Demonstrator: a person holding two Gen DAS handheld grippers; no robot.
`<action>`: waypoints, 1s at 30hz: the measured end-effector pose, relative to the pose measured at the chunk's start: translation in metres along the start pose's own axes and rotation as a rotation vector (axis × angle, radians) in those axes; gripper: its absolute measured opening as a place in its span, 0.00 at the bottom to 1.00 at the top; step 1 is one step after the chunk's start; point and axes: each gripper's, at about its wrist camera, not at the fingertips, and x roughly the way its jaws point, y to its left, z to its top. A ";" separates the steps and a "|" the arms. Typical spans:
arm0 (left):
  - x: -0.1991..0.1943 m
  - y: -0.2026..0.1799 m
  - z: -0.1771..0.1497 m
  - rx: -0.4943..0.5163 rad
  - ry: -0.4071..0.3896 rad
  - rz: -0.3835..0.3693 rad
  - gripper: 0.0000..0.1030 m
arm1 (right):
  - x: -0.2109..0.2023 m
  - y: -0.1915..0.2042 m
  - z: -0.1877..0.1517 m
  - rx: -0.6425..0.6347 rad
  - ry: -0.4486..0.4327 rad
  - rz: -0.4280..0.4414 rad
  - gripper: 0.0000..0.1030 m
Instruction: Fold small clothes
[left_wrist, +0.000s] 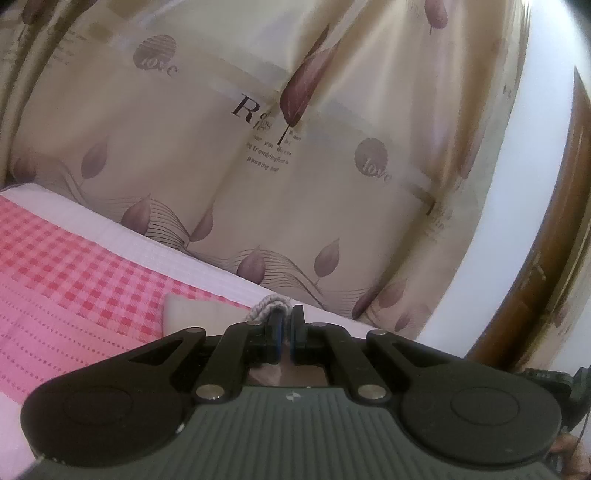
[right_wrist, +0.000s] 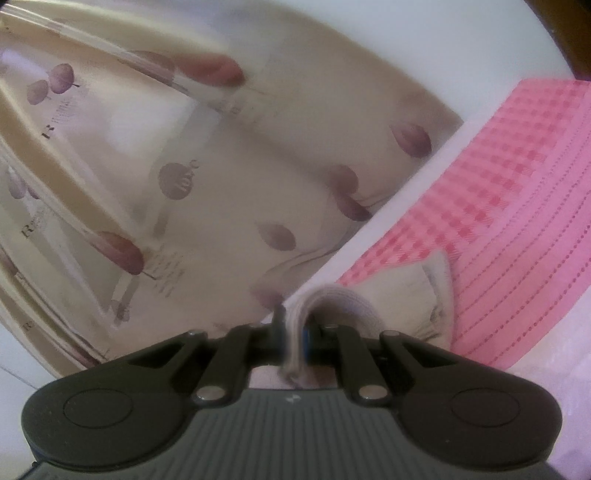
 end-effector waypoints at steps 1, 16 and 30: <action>0.004 0.000 0.000 0.006 0.002 0.003 0.02 | 0.002 -0.002 0.001 0.005 -0.002 -0.003 0.08; 0.061 0.008 -0.002 0.094 0.035 0.087 0.02 | 0.043 -0.012 0.008 -0.024 0.015 -0.088 0.08; 0.102 0.023 -0.014 0.101 0.081 0.145 0.03 | 0.071 -0.033 0.007 -0.007 0.037 -0.146 0.09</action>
